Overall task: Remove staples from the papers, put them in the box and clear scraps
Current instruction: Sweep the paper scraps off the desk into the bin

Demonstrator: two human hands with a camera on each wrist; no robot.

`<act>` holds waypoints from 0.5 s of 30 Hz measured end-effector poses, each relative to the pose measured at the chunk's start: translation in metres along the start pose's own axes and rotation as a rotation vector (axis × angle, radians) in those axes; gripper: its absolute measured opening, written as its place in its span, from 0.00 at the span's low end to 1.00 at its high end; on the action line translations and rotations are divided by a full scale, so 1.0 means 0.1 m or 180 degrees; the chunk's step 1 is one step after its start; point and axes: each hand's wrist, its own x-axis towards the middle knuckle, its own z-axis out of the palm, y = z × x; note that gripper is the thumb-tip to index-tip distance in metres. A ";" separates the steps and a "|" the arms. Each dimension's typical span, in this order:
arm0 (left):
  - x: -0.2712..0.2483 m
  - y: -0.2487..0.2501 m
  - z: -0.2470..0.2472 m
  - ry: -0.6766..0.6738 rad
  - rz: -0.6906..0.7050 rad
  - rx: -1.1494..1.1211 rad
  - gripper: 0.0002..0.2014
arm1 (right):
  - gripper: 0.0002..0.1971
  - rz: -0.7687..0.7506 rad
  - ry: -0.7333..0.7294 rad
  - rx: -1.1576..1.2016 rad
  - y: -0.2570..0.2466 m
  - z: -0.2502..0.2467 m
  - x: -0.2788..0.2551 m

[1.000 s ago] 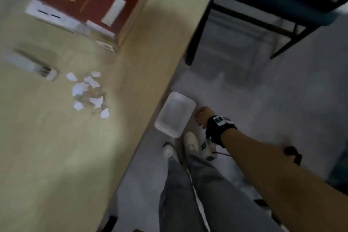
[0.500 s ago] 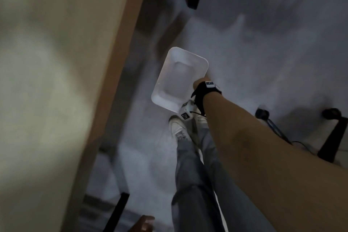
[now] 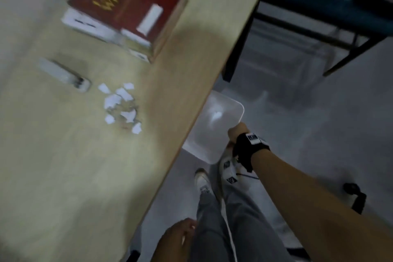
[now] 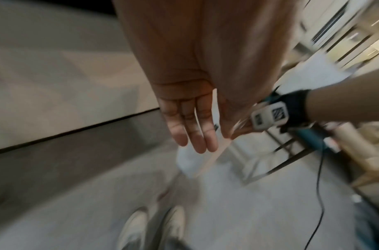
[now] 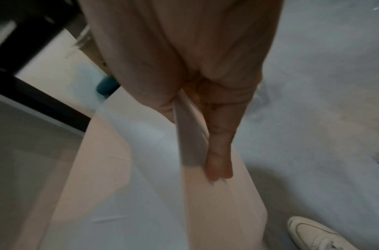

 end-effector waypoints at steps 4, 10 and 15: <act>-0.36 0.67 -0.51 0.1277 0.0968 -0.0092 0.07 | 0.15 -0.0347 -0.0150 0.0217 -0.12 -0.18 -0.57; -0.23 0.96 -1.70 0.2543 0.1349 0.0408 0.17 | 0.14 -0.0580 -0.0165 0.0376 -0.08 -0.17 -0.74; 0.20 1.04 -2.34 0.2879 0.0446 0.0687 0.24 | 0.12 -0.0432 -0.0265 0.0365 -0.07 -0.24 -1.04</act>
